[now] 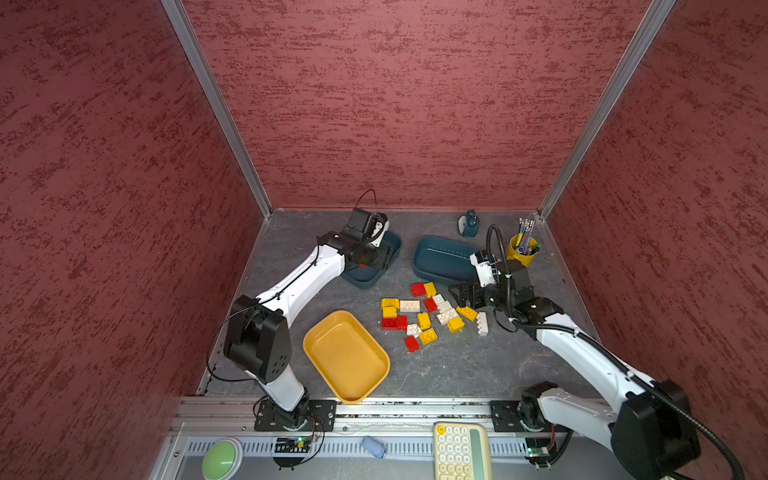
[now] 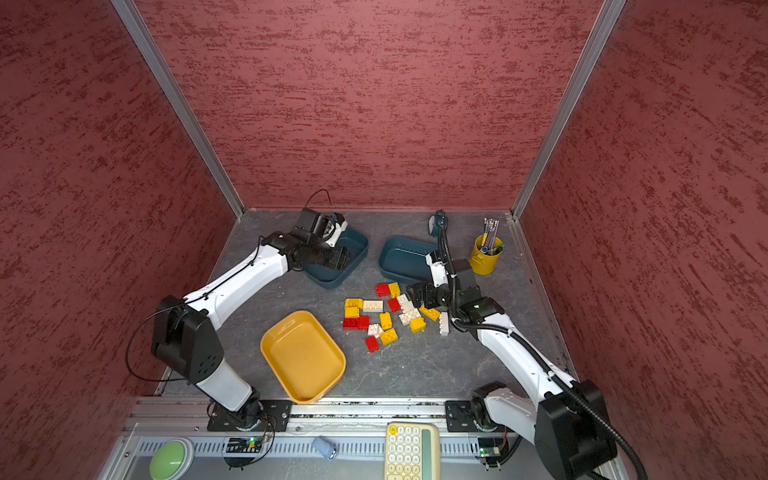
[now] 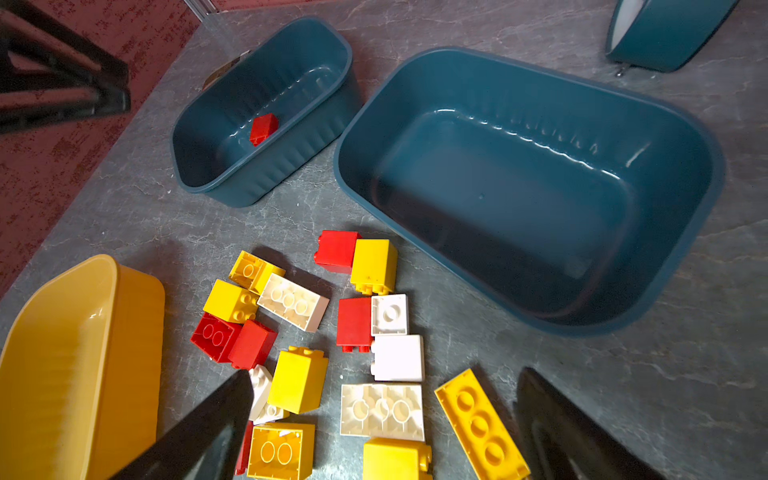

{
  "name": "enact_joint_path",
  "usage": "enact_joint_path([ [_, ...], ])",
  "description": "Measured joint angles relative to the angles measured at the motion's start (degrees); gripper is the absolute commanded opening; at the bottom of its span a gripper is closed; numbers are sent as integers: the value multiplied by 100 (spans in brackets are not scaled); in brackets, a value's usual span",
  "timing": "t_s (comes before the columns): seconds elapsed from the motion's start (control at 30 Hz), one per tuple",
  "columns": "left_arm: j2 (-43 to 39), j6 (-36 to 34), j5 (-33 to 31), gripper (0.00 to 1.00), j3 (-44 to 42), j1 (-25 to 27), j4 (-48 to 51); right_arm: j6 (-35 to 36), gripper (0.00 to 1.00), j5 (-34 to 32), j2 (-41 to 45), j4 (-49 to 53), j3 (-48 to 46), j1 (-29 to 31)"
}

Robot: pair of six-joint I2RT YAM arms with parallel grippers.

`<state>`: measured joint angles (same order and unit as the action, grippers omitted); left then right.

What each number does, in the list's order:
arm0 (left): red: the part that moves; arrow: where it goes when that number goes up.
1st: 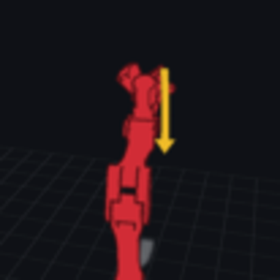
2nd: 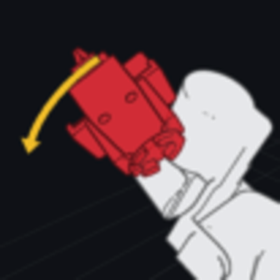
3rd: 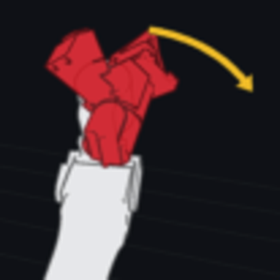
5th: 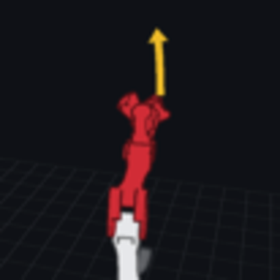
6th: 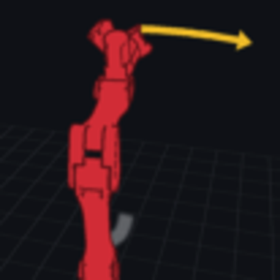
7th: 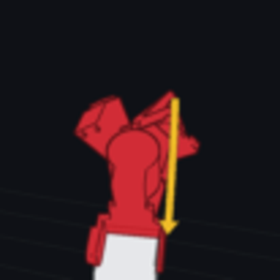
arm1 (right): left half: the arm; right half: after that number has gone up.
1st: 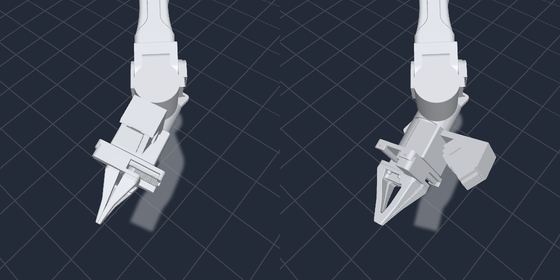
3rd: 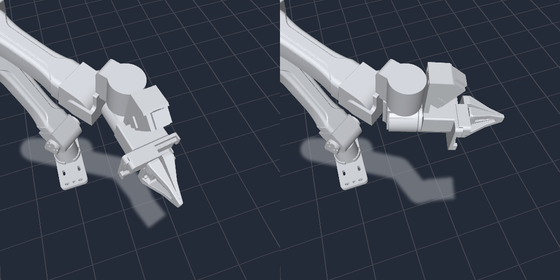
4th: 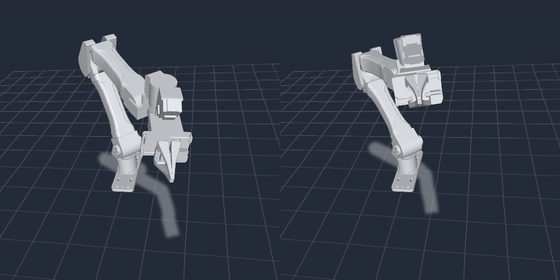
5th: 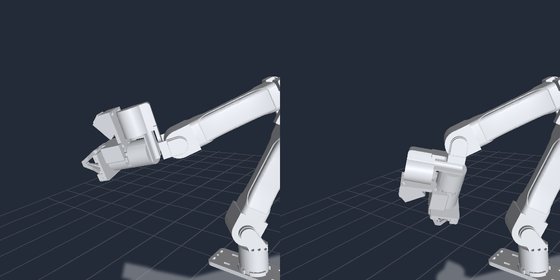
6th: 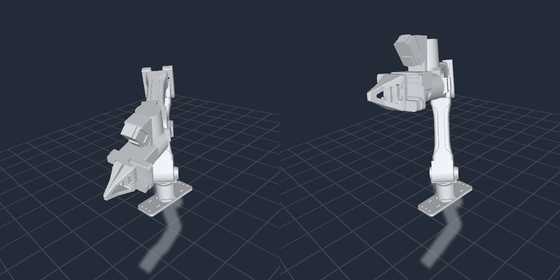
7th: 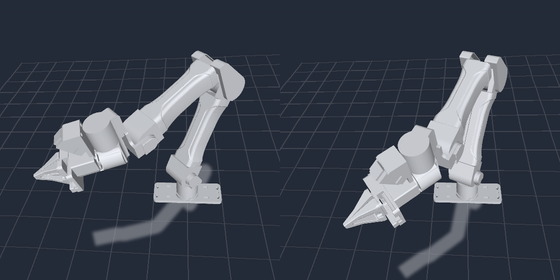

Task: Sort the legos into containers by color
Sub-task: 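Move the left gripper back to the pile and grasp a yellow brick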

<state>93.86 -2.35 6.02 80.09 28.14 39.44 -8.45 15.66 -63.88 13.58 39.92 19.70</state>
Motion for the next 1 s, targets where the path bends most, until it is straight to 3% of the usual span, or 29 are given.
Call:
enact_joint_path([
  [0.27,164,-1327,308,62,-693,741,208,37,99,63,0,0,0,0],
  [0.47,671,-2057,260,60,-695,883,212,35,99,96,17,0,0,0],
  [1.0,1412,-2664,-229,56,-494,804,116,35,99,212,46,-15,-42,0],
])
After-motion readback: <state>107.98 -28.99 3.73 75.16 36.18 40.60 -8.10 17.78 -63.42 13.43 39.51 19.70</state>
